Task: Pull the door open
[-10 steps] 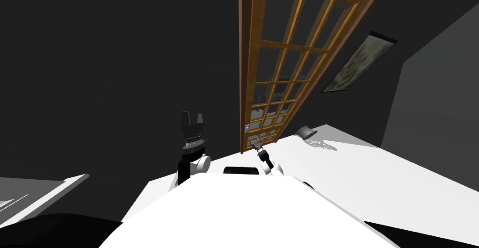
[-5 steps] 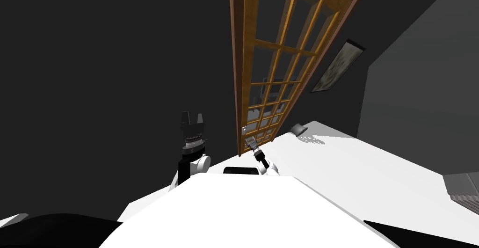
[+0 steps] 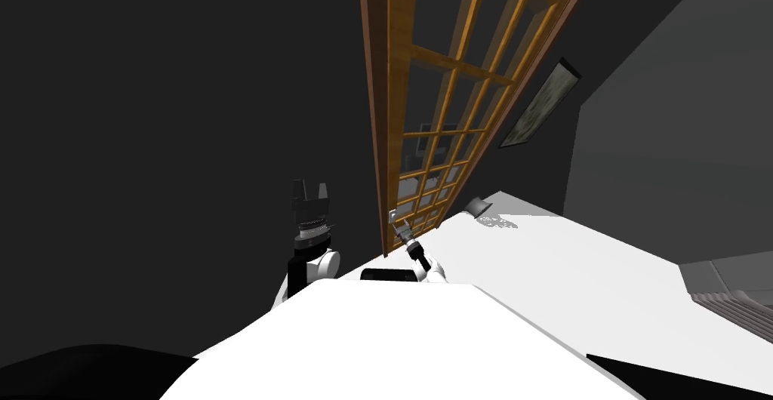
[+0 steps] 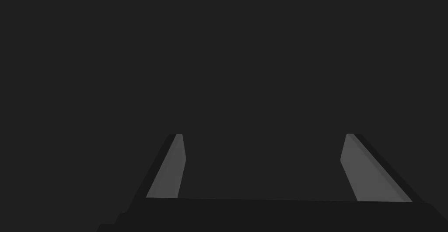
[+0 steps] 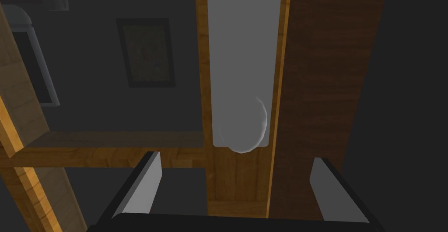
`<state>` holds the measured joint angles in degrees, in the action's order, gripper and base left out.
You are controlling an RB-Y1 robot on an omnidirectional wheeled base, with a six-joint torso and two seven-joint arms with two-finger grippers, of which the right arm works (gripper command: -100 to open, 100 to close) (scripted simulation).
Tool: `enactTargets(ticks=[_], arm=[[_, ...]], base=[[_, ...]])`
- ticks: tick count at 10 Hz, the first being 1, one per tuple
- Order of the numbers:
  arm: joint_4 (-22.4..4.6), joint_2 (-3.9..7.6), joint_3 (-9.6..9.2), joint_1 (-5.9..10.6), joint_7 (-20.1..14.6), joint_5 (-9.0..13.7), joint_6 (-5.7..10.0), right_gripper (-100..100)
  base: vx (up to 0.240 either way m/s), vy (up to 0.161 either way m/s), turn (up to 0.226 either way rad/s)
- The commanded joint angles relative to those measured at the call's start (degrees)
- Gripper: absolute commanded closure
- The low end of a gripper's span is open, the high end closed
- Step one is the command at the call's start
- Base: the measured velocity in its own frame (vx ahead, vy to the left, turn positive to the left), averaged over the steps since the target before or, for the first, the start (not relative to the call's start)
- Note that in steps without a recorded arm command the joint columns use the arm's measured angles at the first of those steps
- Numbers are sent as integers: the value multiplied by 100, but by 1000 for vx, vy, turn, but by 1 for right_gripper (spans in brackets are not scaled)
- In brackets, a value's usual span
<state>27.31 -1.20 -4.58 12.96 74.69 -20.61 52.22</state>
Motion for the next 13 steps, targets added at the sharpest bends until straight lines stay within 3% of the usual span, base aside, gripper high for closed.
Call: enactTargets(ticks=[1, 4, 5, 6, 11, 13], arm=[[-47, -52, -7, 22, 35, -9, 16, -100], [-59, -129, -25, 35, 64, -28, 8, -100], [-111, -107, -14, 42, 62, -19, 31, -100], [-111, -107, -14, 42, 62, -19, 31, 100], [-111, -107, -14, 42, 62, -19, 31, 100], [-99, -70, -17, 20, -55, 35, 43, 100]], base=[[137, 61, -114], [169, 82, -47], [28, 20, -32], [-32, -9, 25], [-4, -2, 1], [-146, -48, 70]])
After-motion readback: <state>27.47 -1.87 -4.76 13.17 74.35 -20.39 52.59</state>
